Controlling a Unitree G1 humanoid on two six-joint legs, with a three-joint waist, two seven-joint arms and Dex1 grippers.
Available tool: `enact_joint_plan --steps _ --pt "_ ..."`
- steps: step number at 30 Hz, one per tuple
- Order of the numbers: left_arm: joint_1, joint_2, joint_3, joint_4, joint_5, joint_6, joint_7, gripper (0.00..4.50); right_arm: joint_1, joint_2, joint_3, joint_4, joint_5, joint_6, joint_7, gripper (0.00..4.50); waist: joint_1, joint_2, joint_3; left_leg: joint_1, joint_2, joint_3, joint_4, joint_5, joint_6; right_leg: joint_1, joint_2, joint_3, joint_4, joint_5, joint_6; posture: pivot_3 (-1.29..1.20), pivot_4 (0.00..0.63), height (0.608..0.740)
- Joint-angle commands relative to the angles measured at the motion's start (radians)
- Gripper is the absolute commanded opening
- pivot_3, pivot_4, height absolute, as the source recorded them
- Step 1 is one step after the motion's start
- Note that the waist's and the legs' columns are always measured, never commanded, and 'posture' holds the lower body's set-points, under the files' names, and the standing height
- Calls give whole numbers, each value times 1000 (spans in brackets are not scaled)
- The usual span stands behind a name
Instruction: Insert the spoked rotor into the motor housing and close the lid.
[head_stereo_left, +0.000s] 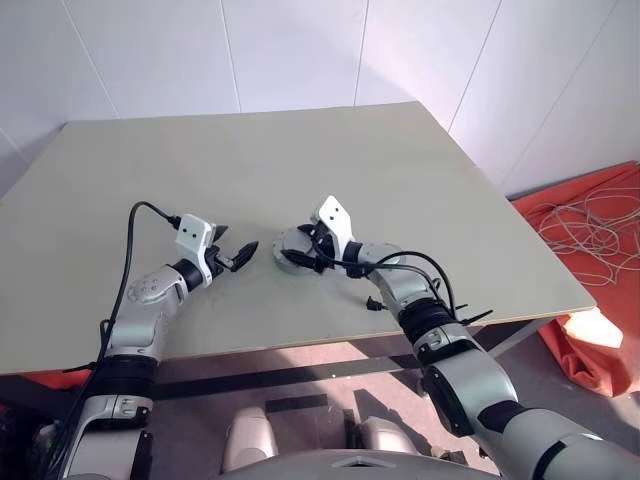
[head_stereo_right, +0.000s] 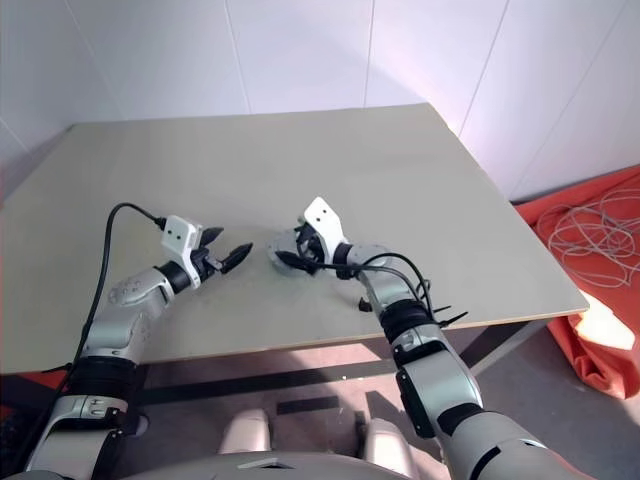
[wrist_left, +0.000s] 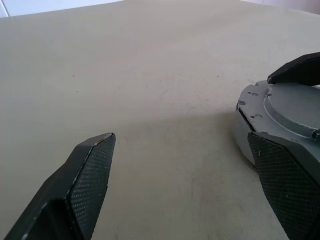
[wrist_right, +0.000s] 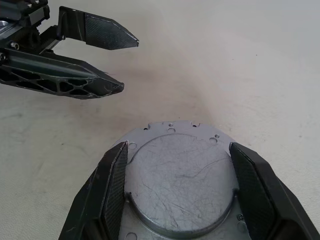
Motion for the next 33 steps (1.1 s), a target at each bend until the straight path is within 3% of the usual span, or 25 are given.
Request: enact_joint_plan --steps 1,22,30,33 --pt "-3 10 14 -32 -4 -12 1 4500 -22 2 -12 37 -8 -1 -30 3115 0 0 0 0 0 0 0 0 0 0 0 0 0 0 0 0 0 740" --pt "-7 2 12 -38 -15 -1 -1 4500 -14 -63 67 158 -90 -75 -7 3115 2 0 0 2 -2 0 0 0 0 3 -2 0 0 0 0 0 0 740" --pt "-79 -137 48 -94 -172 177 52 4500 -23 -54 70 162 -88 -75 -18 3115 1 0 0 3 -8 0 -1 0 0 5 -8 1 0 -1 1 0 0 740" --pt "-122 -184 53 -83 -228 259 62 3898 -26 -53 71 164 -86 -78 -21 3115 1 0 0 3 -8 0 -2 0 0 5 -7 0 0 -3 5 0 0 740"
